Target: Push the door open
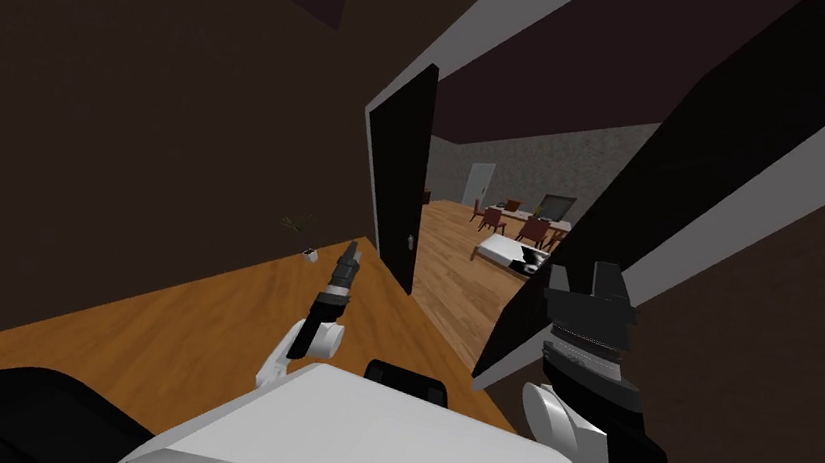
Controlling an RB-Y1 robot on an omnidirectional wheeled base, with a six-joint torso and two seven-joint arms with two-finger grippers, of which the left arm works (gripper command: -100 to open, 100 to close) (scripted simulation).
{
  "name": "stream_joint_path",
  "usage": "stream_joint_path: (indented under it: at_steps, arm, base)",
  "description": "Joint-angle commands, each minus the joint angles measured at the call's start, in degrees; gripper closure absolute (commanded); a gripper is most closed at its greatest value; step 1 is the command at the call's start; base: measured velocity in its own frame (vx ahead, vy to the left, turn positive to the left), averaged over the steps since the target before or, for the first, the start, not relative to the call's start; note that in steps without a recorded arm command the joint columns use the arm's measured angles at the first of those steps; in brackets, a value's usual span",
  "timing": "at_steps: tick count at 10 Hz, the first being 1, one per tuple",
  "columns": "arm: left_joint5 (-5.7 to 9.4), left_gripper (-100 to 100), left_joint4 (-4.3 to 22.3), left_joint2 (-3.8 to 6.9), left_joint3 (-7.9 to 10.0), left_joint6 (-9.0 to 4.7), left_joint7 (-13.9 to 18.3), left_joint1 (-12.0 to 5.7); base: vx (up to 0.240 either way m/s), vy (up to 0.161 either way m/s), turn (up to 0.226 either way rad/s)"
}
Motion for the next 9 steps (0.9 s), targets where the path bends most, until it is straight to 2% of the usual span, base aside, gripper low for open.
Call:
stream_joint_path:
  at_steps: [1, 9]
  arm:
    - [0.2, -100, 2.5, 0.18, -0.11, -0.65, 0.0, -1.09]
    - [1.5, -100, 15.3, 1.16, -0.62, -3.96, 0.3, -6.22]
  base:
    - [0.084, 0.084, -0.125]
    - [0.076, 0.096, -0.138]
